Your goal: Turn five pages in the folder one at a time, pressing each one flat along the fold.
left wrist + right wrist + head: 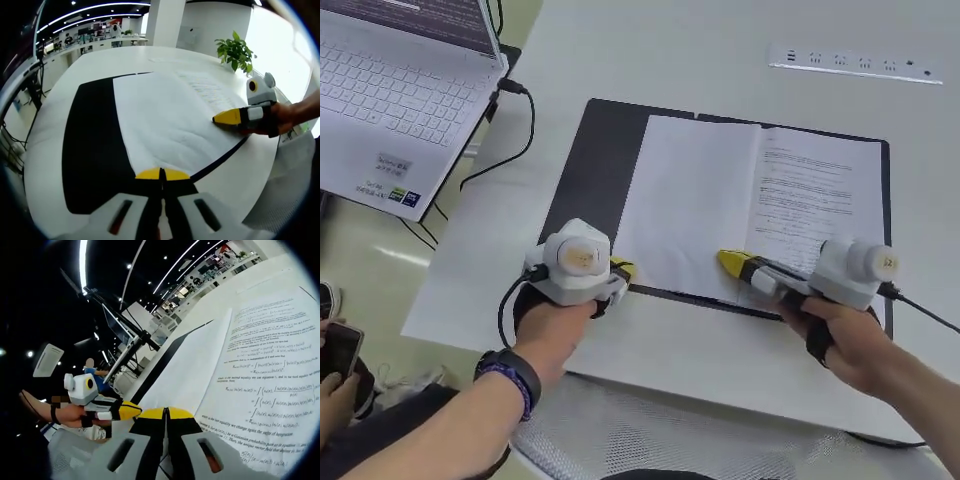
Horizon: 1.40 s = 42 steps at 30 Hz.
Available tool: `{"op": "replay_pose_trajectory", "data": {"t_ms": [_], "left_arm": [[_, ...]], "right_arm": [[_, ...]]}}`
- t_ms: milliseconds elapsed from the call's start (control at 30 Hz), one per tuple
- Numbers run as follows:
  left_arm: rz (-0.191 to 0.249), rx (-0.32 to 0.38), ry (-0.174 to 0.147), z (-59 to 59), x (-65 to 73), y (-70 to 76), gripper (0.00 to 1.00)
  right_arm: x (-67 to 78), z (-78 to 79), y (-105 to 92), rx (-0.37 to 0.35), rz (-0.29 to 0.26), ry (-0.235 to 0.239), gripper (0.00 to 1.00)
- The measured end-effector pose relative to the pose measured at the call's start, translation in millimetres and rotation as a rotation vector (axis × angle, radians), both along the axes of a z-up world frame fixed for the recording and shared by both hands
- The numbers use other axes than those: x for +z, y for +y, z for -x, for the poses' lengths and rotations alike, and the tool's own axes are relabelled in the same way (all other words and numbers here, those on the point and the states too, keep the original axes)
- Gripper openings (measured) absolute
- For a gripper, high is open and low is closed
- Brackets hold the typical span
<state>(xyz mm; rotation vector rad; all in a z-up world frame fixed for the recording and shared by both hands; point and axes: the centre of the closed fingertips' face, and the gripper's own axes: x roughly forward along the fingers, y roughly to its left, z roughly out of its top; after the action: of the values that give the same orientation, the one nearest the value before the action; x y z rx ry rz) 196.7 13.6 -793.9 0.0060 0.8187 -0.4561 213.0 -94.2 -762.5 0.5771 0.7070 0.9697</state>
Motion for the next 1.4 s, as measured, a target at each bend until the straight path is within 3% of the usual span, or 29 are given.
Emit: {"op": "replay_pose_trajectory", "data": {"t_ms": [500,1033,1100,1200,1400], "left_arm": [[0.0,-0.003,-0.008,-0.2,-0.2,0.4,0.0],[0.034,0.019,0.0,-0.6,1.2,0.4,0.0],[0.081,0.062,0.038,-0.2,1.6,0.1,0.0],[0.095,0.064,0.057,-1.8,1.4,0.2,0.0],[0.096,0.039,0.032,-0.6,14.1,-5.2,0.06]], "right_arm": [[-1.0,31.8,0.4,0.025,-0.022,0.02,0.0],[-15.5,24.1,-8.1,-0.016,0.018,0.045,0.0],[-16.5,24.2,-8.4,-0.028,0.021,0.062,0.0],[-17.1,24.9,-8.2,-0.032,0.034,0.082,0.0],[-10.5,32.6,-6.1,-0.006,0.043,0.088,0.09]]}}
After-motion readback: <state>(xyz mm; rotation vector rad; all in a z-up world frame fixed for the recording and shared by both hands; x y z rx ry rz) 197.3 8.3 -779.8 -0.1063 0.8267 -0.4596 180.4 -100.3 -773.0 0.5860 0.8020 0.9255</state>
